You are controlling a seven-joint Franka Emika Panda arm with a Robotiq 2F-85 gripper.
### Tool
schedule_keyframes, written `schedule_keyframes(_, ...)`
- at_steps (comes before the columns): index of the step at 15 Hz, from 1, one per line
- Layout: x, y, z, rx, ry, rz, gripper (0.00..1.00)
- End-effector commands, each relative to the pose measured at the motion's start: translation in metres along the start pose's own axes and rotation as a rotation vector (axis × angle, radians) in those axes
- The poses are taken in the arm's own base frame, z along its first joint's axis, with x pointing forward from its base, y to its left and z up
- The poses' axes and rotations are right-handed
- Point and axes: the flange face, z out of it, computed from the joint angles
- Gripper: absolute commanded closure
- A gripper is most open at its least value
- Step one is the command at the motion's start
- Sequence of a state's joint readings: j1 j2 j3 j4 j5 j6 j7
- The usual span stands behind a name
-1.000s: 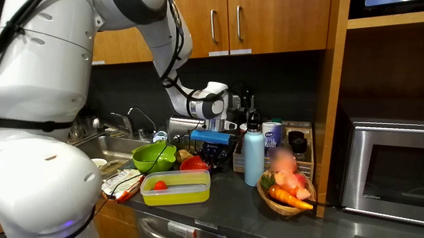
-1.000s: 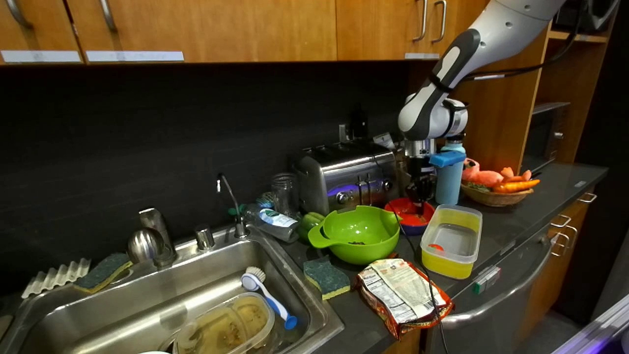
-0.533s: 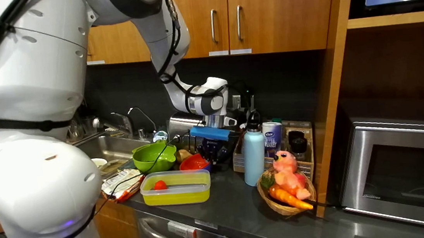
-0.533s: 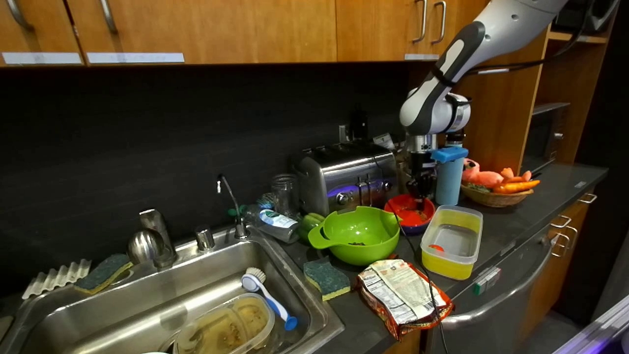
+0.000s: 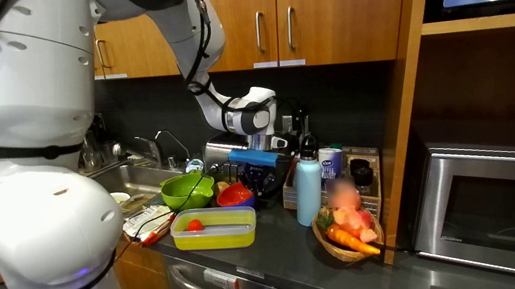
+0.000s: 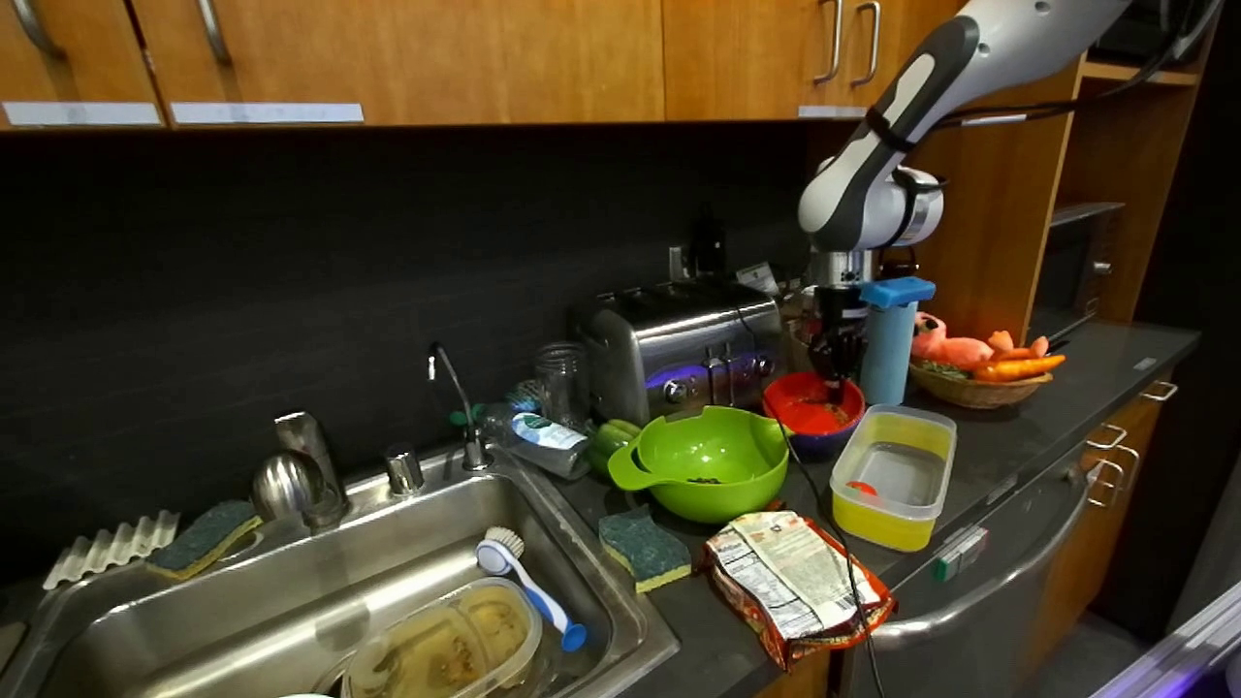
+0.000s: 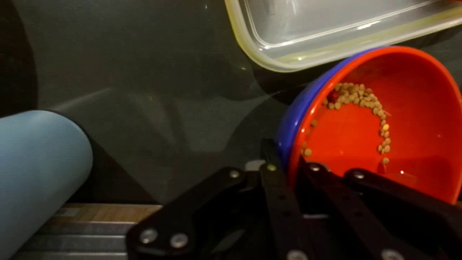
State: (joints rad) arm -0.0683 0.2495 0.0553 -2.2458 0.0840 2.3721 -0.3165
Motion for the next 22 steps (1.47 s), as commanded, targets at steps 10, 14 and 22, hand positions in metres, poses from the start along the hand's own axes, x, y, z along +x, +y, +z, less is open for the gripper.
schedule_keyframes(10,-0.035,-0.026,-0.064,-0.033,0.107,-0.036,0.98)
schedule_keyframes(14,-0.042,-0.049,-0.076,-0.045,0.127,-0.083,0.98)
schedule_keyframes(22,-0.057,-0.076,-0.102,-0.053,0.166,-0.137,0.98)
